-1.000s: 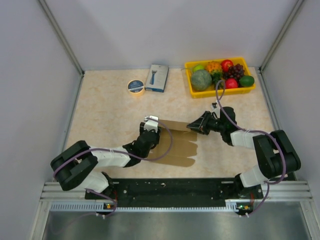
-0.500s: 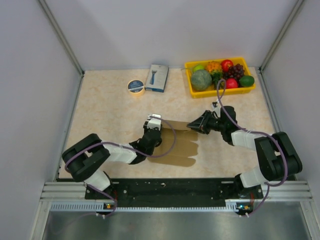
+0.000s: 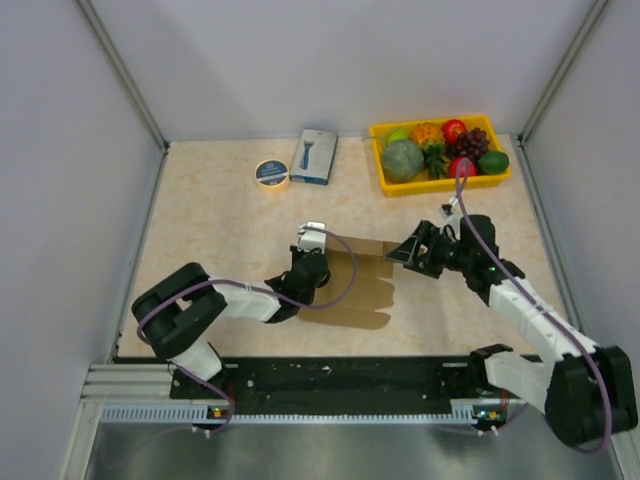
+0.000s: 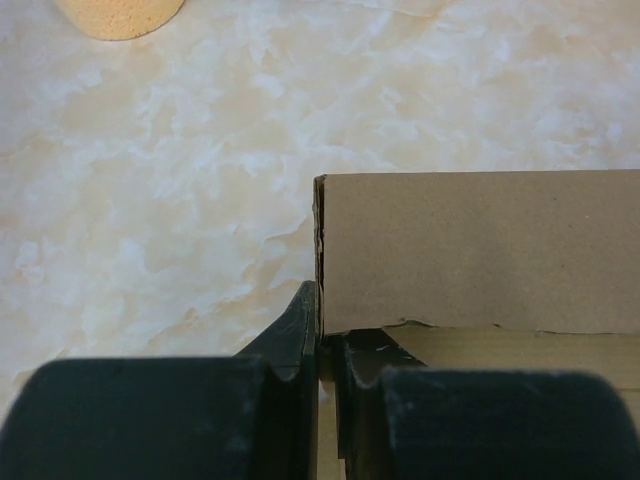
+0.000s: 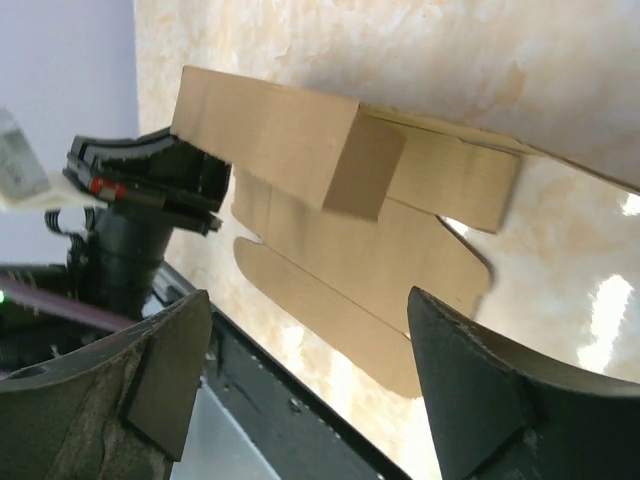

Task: Fold the paper box

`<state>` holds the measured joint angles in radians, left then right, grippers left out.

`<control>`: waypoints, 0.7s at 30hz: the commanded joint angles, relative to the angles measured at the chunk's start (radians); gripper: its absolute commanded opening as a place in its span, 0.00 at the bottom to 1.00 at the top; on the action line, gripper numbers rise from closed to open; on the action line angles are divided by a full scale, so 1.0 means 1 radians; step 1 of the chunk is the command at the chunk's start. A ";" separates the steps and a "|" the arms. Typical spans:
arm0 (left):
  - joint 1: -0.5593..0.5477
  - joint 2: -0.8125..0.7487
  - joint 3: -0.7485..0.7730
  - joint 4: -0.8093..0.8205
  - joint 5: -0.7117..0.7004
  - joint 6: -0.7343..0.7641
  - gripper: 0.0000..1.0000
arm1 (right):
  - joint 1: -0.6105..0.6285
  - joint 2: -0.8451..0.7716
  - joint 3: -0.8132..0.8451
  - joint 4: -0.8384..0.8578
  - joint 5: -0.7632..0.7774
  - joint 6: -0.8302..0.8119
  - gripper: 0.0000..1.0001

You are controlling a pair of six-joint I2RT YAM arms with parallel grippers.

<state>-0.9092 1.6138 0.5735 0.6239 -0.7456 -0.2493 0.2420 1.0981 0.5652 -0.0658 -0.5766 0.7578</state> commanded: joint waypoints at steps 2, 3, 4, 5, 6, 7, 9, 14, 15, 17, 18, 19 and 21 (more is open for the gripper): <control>0.027 -0.119 0.019 -0.119 0.021 -0.082 0.00 | -0.050 -0.252 0.035 -0.313 0.087 -0.187 0.82; 0.047 -0.138 0.019 -0.171 0.058 -0.109 0.00 | -0.065 -0.267 0.013 -0.321 0.074 -0.184 0.82; 0.056 -0.158 0.016 -0.190 0.074 -0.120 0.00 | -0.081 -0.277 0.003 -0.315 0.023 -0.180 0.82; 0.064 -0.201 0.017 -0.226 0.087 -0.134 0.00 | -0.104 -0.280 -0.010 -0.306 -0.003 -0.176 0.82; 0.085 -0.222 0.017 -0.254 0.101 -0.166 0.00 | -0.148 -0.287 -0.043 -0.284 -0.035 -0.167 0.77; 0.098 -0.270 0.012 -0.297 0.151 -0.179 0.00 | -0.171 -0.294 -0.068 -0.249 -0.108 -0.154 0.75; 0.140 -0.316 0.014 -0.343 0.202 -0.221 0.00 | -0.216 -0.311 -0.114 -0.134 -0.166 -0.103 0.69; 0.207 -0.462 0.008 -0.421 0.374 -0.242 0.00 | -0.218 -0.293 -0.178 0.108 -0.279 0.013 0.68; 0.234 -0.479 0.009 -0.431 0.397 -0.255 0.00 | -0.218 -0.285 -0.210 0.235 -0.298 0.076 0.69; 0.259 -0.520 0.012 -0.446 0.475 -0.272 0.00 | -0.205 -0.253 -0.240 0.369 -0.335 0.168 0.69; 0.276 -0.532 0.014 -0.451 0.495 -0.277 0.00 | -0.190 -0.236 -0.251 0.468 -0.336 0.191 0.69; 0.282 -0.552 0.019 -0.454 0.520 -0.281 0.00 | -0.153 -0.209 -0.252 0.513 -0.327 0.211 0.69; 0.291 -0.569 0.019 -0.455 0.572 -0.303 0.00 | -0.142 -0.178 -0.267 0.657 -0.319 0.297 0.63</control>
<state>-0.6415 1.0958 0.5732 0.1883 -0.3355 -0.4973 0.0586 0.8715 0.3138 0.1806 -0.8436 0.8757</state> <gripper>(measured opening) 0.078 0.671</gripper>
